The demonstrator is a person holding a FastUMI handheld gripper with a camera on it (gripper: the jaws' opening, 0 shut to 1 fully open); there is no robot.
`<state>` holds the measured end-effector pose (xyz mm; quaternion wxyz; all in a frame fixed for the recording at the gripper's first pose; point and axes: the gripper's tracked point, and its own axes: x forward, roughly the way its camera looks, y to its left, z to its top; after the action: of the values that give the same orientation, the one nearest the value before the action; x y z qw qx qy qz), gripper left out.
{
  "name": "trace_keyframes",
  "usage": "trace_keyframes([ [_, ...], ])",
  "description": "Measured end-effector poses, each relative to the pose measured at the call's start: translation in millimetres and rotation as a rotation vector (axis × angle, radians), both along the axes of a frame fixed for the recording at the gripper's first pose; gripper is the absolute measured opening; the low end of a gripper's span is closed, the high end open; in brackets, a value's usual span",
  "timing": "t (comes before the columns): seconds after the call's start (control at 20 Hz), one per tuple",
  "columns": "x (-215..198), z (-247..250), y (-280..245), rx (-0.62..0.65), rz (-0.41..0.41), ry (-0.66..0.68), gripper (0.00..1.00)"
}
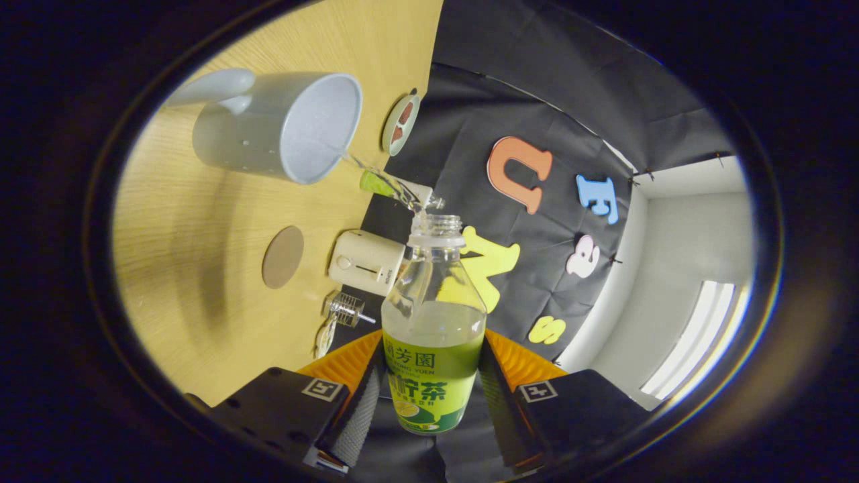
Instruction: Take the bottle from table, then pour the juice into the cup, finally place the bottle on the coaster
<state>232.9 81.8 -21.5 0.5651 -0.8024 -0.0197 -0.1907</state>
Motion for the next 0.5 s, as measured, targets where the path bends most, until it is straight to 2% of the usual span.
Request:
trace_keyframes([
  [0.5,-5,13,15,-0.096,0.019,-0.073,0.80],
])
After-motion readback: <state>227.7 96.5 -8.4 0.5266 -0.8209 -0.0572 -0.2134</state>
